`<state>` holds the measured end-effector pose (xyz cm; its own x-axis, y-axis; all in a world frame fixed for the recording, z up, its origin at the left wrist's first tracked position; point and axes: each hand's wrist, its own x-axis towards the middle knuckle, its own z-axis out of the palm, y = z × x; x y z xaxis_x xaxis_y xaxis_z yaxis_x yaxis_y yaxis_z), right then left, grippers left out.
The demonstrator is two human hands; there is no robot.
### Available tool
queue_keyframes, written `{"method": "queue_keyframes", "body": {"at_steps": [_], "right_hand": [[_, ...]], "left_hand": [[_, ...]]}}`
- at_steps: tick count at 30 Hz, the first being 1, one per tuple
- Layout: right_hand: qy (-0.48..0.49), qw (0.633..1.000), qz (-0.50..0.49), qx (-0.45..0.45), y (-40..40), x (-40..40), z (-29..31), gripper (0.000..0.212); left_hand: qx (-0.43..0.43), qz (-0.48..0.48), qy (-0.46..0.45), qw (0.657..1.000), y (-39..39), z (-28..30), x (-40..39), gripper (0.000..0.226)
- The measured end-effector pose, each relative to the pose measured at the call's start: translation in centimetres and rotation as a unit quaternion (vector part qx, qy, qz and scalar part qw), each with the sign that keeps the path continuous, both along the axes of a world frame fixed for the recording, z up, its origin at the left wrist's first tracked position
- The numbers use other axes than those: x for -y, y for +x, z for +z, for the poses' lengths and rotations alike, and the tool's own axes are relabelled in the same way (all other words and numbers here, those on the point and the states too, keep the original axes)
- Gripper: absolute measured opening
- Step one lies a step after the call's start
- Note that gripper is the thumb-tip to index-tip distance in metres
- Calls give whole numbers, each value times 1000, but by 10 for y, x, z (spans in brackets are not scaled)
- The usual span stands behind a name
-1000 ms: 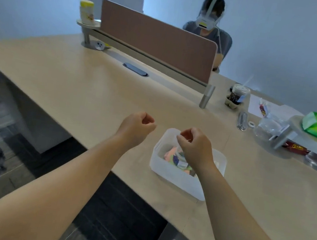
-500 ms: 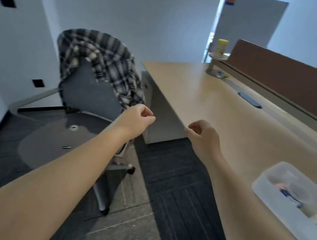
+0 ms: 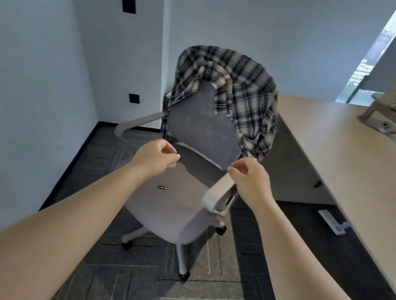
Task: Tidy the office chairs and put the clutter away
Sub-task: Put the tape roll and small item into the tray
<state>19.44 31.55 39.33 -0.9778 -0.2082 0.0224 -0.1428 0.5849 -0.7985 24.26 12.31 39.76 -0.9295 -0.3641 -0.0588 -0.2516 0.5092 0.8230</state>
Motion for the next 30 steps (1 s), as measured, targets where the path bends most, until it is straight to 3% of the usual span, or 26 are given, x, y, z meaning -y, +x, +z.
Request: {"method": "queue_keyframes", "body": {"at_steps": [11,21,30], "right_hand": [[6,997,-54,63,-70,174,-47,20],[29,991,-31,130,-134,216,-139,22],[51,970,-57,231,-191,250,-269,23]], "left_hand": [[86,-29,-13,996,-79,-47,179,13],[154,-18,14,988,-146,-129,216,10],[216,-41,28,975,-227,-244,238,21]]}}
